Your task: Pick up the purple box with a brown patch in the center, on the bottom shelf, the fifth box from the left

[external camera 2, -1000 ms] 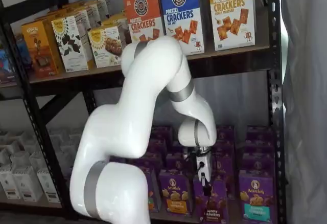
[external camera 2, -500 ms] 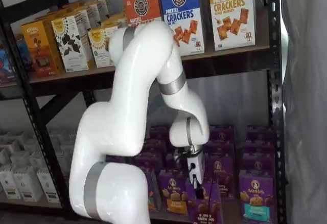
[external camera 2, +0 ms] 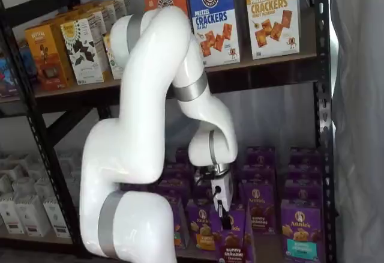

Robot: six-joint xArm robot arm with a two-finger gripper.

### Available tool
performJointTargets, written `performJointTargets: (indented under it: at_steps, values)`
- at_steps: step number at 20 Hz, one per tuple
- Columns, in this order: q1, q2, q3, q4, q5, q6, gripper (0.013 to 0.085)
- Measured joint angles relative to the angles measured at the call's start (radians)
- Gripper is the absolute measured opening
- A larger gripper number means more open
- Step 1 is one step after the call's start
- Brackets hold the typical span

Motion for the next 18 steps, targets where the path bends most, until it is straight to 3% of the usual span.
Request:
performJointTargets:
  at_steps: [6, 12, 18]
  values:
    - [0.011, -0.141, 0.08, -0.014, 0.091, 0.023, 0.037]
    - [0.002, -0.335, 0.177, 0.027, 0.169, -0.027, 0.037]
    - [-0.014, -0.461, 0.218, 0.056, 0.257, -0.071, 0.037]
